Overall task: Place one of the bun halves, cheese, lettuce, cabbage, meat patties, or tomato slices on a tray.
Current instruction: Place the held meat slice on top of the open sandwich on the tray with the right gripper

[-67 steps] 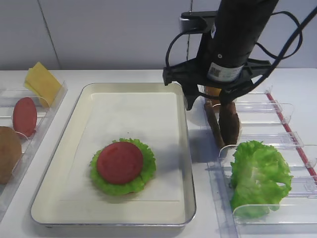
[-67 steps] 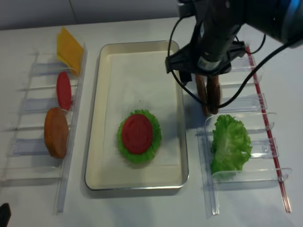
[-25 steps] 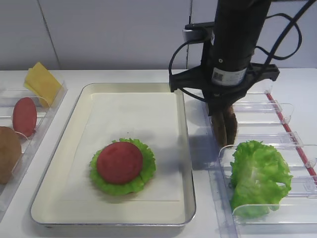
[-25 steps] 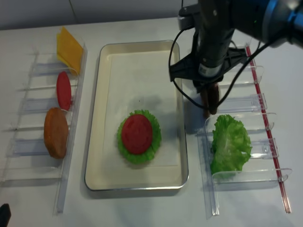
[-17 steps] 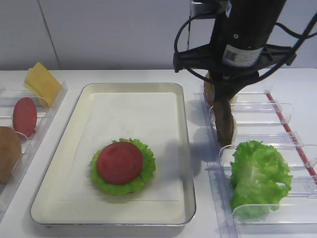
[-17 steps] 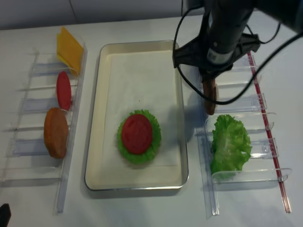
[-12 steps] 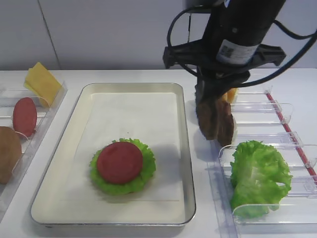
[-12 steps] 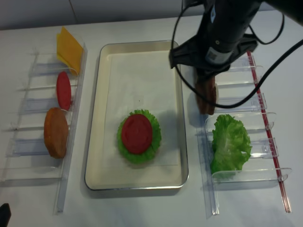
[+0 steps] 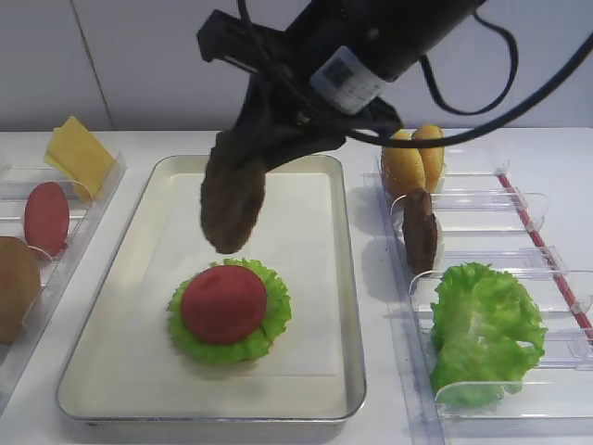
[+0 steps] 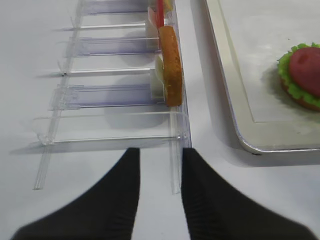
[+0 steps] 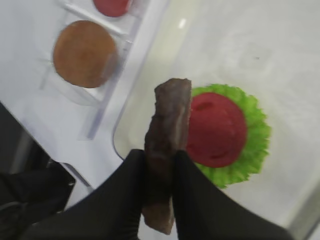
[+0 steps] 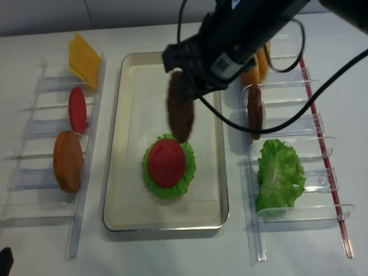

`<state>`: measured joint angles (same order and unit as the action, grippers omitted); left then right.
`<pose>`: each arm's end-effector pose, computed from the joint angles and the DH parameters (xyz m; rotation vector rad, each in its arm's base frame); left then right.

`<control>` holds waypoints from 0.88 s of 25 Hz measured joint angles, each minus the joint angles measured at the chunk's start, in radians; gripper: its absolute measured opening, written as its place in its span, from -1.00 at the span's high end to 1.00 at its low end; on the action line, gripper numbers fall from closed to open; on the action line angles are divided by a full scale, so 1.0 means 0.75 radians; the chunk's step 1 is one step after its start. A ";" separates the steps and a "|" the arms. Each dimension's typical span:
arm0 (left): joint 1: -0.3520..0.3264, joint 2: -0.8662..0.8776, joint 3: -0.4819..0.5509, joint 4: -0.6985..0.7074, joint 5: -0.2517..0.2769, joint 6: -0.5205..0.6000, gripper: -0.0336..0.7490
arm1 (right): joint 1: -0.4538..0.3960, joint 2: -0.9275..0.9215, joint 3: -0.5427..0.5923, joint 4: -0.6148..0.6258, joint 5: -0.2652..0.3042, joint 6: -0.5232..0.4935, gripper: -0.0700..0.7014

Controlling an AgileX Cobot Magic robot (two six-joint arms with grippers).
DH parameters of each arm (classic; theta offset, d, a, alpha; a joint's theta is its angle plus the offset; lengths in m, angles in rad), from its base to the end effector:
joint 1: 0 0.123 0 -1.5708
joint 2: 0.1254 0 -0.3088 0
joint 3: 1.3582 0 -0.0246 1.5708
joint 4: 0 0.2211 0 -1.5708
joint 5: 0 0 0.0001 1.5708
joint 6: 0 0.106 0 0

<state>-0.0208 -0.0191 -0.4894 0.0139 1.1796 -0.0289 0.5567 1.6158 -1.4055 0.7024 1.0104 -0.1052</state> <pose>-0.0494 0.0024 0.2417 -0.0105 2.1546 -0.0119 0.2429 0.2195 0.3496 -0.5498 2.6336 1.0527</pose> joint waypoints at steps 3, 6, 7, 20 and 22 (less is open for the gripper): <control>0.000 0.000 0.000 0.000 0.000 0.000 0.41 | 0.000 0.000 0.109 0.270 -0.050 -0.182 0.39; 0.000 0.000 0.000 0.000 0.000 0.000 0.41 | 0.000 0.000 0.256 0.523 -0.078 -0.396 0.39; 0.000 0.000 0.000 0.000 0.000 0.000 0.41 | 0.000 0.000 0.304 0.609 -0.081 -0.487 0.39; 0.000 0.000 0.000 0.000 0.000 0.000 0.41 | -0.144 0.002 0.468 1.145 -0.071 -1.019 0.39; 0.000 0.000 0.000 0.000 0.000 0.000 0.41 | -0.179 0.002 0.515 1.160 -0.011 -1.066 0.39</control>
<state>-0.0208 -0.0191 -0.4894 0.0139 1.1796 -0.0289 0.4223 1.6176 -1.0192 1.5723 1.0024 -0.9050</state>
